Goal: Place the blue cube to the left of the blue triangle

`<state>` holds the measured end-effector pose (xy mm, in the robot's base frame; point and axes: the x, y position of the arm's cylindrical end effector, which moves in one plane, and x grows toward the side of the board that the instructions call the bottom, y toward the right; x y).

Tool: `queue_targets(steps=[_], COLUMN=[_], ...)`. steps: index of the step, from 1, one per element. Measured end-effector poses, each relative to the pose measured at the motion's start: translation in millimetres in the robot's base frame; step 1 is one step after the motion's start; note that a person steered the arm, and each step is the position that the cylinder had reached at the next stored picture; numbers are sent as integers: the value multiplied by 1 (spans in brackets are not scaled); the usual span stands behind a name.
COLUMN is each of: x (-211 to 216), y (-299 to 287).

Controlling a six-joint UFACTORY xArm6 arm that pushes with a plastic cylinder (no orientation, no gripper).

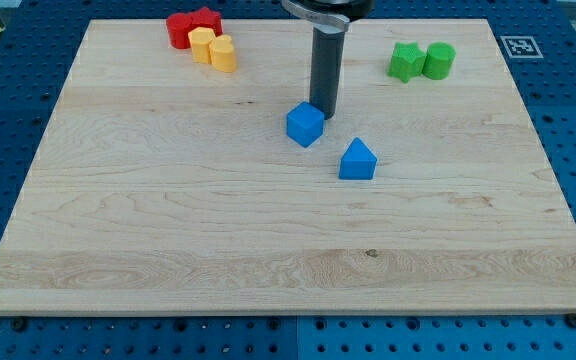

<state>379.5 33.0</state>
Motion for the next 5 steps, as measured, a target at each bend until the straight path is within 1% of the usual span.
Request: queue_targets(steps=[2,3,4,5], x=[2,17,19,4], y=[-25,-25,-26,-53])
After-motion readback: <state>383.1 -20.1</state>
